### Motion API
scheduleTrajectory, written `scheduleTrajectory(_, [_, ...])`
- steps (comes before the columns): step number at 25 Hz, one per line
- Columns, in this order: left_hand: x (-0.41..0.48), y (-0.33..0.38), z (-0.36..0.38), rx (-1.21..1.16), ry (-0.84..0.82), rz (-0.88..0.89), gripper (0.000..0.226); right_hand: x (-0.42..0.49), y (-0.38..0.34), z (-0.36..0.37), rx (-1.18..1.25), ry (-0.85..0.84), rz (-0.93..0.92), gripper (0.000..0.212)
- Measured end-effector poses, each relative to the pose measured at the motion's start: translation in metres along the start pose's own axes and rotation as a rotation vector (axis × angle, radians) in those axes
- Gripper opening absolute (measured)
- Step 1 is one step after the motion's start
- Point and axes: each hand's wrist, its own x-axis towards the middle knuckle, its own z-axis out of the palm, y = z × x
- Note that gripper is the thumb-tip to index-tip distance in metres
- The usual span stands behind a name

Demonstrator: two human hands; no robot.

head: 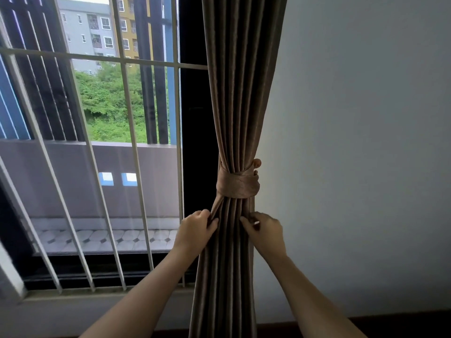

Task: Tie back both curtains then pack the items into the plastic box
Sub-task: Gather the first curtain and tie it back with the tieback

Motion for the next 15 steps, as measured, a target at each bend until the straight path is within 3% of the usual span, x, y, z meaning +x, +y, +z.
scheduleTrajectory(6, [0.006,0.007,0.01,0.093,-0.12,-0.01,0.023,0.011,0.007,0.006,0.001,-0.066,0.117,0.02])
scheduleTrajectory(9, [0.018,0.008,-0.004,-0.092,-0.178,-0.047,0.019,0.022,0.005,-0.004,0.222,-0.148,0.219,0.004])
scheduleTrajectory(11, [0.038,0.012,-0.015,-0.595,-0.167,-0.365,0.008,0.034,-0.002,-0.015,0.693,-0.262,0.366,0.017])
scheduleTrajectory(13, [0.059,0.022,-0.026,-1.299,-0.189,-0.807,0.02,0.048,-0.018,-0.023,1.17,-0.268,0.525,0.011])
scheduleTrajectory(15, [0.074,0.03,-0.033,-1.596,-0.244,-0.962,0.03,0.063,-0.032,-0.027,1.518,-0.154,0.724,0.021])
